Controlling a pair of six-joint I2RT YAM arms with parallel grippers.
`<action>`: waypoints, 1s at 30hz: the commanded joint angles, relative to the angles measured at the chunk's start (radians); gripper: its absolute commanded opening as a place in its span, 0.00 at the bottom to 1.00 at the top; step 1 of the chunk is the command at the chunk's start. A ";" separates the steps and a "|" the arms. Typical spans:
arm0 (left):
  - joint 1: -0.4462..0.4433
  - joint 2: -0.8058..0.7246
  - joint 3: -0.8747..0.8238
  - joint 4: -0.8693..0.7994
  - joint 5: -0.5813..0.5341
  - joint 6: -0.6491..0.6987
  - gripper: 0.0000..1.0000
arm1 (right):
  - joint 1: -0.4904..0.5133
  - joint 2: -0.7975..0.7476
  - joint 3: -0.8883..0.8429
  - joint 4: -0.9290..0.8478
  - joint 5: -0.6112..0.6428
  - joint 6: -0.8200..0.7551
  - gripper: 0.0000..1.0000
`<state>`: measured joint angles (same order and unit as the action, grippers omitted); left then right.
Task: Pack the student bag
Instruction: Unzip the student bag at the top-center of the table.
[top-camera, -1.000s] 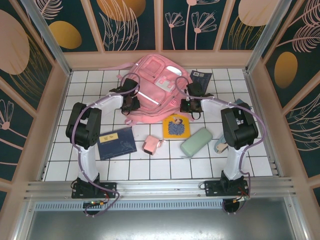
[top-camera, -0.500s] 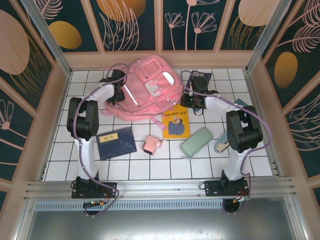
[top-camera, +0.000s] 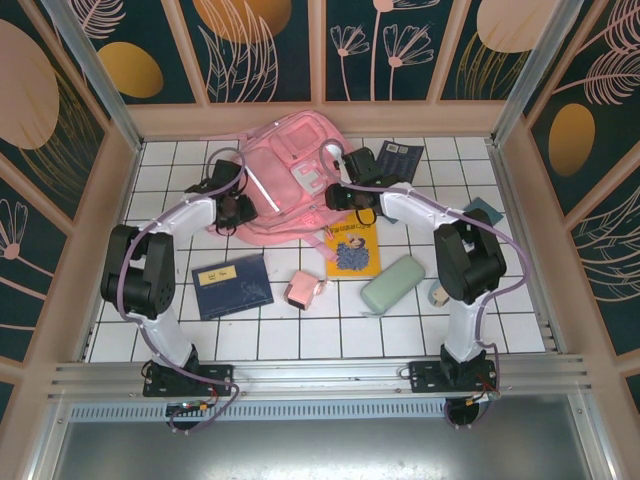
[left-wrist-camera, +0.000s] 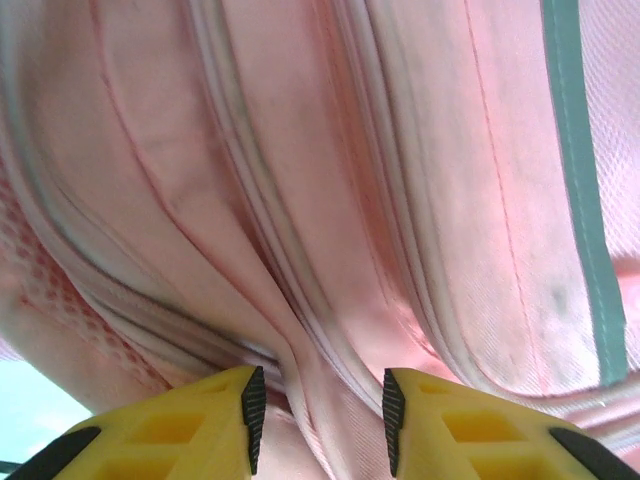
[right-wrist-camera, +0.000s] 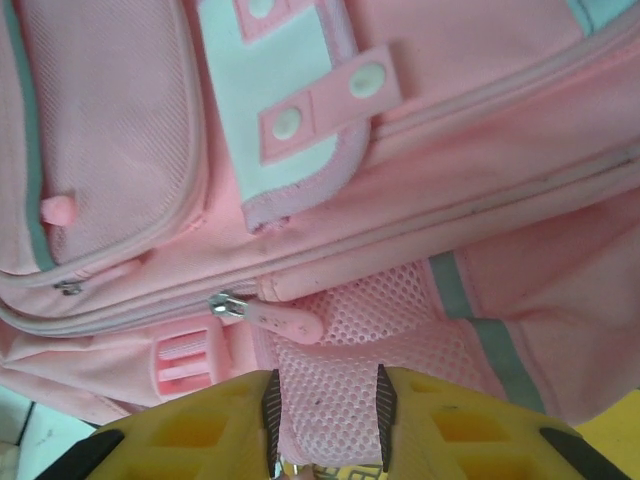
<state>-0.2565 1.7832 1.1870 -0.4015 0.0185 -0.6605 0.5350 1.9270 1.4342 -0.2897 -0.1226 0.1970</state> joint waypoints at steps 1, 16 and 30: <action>-0.051 -0.019 -0.076 0.052 0.088 -0.129 0.36 | 0.006 0.037 0.027 -0.043 0.045 -0.027 0.34; 0.036 0.278 0.137 -0.013 -0.149 0.024 0.30 | -0.016 -0.031 -0.065 -0.026 0.026 0.164 0.40; 0.059 0.086 0.136 0.057 -0.032 0.091 0.47 | -0.044 -0.049 -0.191 0.196 -0.191 0.458 0.48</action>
<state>-0.1825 1.9820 1.4078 -0.4286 -0.0910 -0.5549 0.5022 1.8950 1.2675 -0.1967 -0.2325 0.5343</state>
